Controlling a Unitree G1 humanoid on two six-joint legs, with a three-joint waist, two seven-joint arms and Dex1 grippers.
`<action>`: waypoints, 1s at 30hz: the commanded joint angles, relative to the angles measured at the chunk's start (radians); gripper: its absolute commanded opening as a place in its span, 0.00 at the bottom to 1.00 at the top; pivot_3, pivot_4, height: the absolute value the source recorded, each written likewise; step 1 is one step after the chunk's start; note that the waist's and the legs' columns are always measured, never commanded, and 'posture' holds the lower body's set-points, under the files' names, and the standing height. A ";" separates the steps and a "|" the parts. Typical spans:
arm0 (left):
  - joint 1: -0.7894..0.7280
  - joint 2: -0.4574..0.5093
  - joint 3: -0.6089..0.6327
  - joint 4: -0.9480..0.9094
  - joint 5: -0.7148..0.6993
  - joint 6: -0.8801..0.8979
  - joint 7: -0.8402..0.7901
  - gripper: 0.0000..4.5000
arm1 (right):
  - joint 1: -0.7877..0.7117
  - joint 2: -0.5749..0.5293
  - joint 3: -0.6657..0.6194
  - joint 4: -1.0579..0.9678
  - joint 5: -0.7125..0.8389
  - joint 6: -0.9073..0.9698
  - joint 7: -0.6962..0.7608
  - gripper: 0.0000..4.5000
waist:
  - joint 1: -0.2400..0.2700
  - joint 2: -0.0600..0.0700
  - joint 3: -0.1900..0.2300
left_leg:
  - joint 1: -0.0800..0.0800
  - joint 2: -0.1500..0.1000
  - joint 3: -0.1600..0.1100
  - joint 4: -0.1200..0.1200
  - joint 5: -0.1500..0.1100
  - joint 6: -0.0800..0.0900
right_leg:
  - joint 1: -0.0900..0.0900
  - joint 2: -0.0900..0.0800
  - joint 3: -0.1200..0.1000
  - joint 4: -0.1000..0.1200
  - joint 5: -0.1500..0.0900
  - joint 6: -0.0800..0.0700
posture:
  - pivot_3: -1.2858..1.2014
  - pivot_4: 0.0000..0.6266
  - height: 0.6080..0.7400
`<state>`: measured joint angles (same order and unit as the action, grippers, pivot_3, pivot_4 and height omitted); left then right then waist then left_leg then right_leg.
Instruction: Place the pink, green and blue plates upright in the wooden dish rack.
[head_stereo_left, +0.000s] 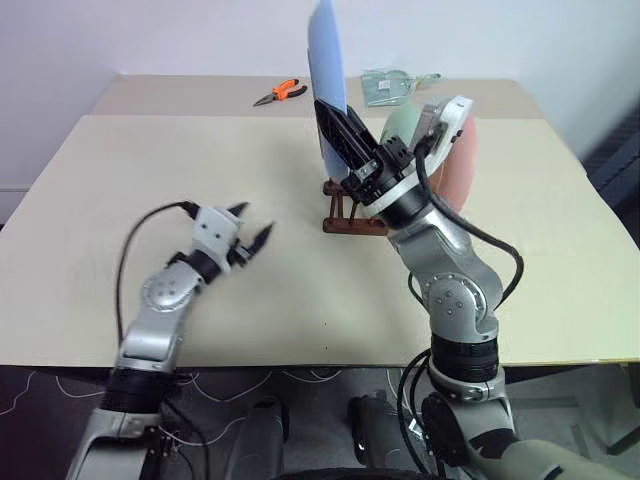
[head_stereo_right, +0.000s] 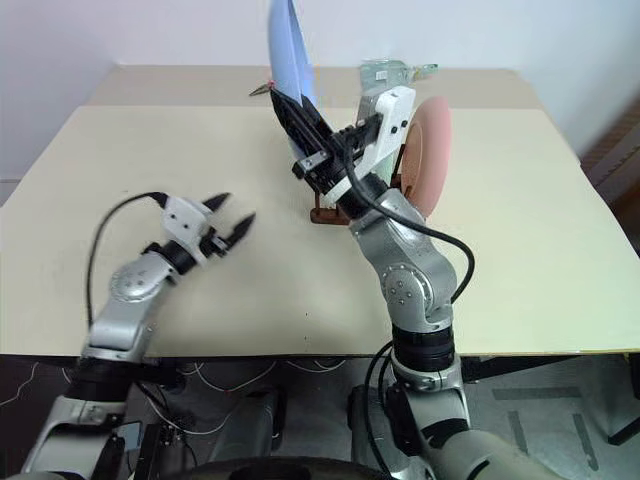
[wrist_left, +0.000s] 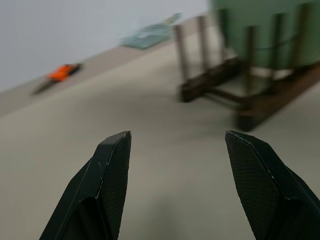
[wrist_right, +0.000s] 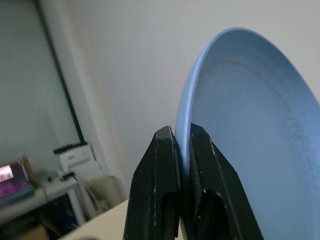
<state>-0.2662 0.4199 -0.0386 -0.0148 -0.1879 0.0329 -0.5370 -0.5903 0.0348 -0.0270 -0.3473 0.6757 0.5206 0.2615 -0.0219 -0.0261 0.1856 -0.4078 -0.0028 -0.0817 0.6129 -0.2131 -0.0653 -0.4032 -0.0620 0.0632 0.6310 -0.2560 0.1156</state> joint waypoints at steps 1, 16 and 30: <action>-0.001 -0.002 0.013 -0.045 -0.017 -0.001 -0.020 0.68 | -0.016 0.020 -0.052 0.008 0.060 0.029 -0.062 0.00 | 0.001 0.000 0.000 | 0.000 0.000 0.000 0.000 0.000 0.000 | 0.000 0.000 0.000 0.000 0.000 0.000 | 0.52 0.24 1.00; -0.002 -0.027 0.011 -0.042 -0.009 -0.004 -0.044 0.69 | -0.171 0.000 -0.120 0.251 0.061 0.107 -0.172 0.17 | -0.012 0.000 0.000 | 0.000 0.000 0.000 0.000 0.000 0.000 | 0.000 0.001 0.000 0.000 0.001 0.002 | 0.52 0.24 1.00; 0.012 -0.037 0.003 -0.072 0.003 0.018 -0.045 0.69 | -0.232 -0.207 0.010 0.226 -0.244 -0.076 -0.027 0.68 | -0.022 0.000 0.000 | 0.000 0.000 0.000 0.000 0.000 0.001 | 0.000 0.001 0.000 0.000 0.001 0.002 | 0.52 0.24 1.00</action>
<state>-0.2484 0.3844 -0.0360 -0.0488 -0.1860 0.0573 -0.5812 -0.7856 -0.1522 -0.0195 -0.0607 0.4647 0.4989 0.2072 -0.0439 -0.0257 0.1859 -0.4083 -0.0027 -0.0812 0.6130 -0.2129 -0.0647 -0.4036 -0.0610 0.0634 0.6310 -0.2551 0.1176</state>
